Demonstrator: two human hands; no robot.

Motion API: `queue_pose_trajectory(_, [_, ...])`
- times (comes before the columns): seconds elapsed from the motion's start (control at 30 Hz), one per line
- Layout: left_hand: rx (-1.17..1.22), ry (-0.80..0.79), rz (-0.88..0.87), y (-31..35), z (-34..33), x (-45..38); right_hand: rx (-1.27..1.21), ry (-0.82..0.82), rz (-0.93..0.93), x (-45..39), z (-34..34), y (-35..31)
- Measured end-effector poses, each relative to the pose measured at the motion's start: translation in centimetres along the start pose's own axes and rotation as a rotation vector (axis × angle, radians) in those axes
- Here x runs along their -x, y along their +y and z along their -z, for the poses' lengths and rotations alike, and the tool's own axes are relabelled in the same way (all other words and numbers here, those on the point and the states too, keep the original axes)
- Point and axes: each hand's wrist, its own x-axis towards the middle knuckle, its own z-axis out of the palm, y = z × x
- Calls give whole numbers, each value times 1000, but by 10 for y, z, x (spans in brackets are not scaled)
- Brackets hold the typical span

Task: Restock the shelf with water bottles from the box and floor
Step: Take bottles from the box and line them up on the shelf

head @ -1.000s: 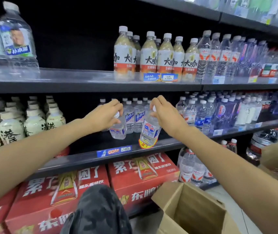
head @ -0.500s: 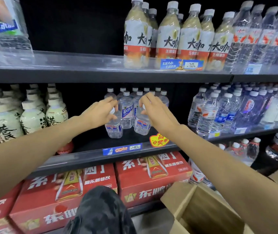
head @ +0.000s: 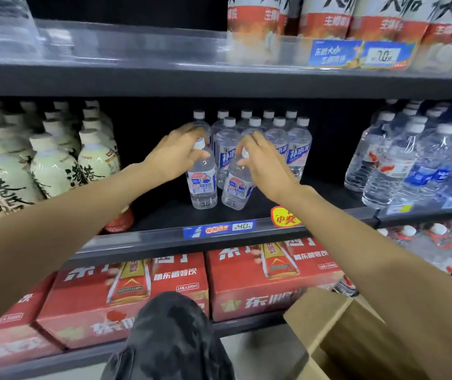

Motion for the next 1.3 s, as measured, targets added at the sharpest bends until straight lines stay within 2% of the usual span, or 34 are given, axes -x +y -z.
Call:
queue_pose_trajectory(0.2, [78,104,118,-11,-22,-8,28,26,108,-31,-15,3])
queue_pose_trajectory(0.37, [205,127,179,-17,-38,-20,-28,26,-44,-52,-40,9])
queue_pose_trajectory(0.57, [277,154,172,-31,-48,-16,-50,80,-58,-58,-59,13])
queue_pose_trajectory(0.77, [277,221,213,-40,-55,-30,-289,44,-43,-55,-63,27])
queue_pose_trajectory(1.07, [256,207,239,-51,-57,-54,-413,49,-134,-62,-64,24])
queue_pose_trajectory(1.3, [199,212,345,-52,-56,-67,-439,50,-145,-62,-66,23])
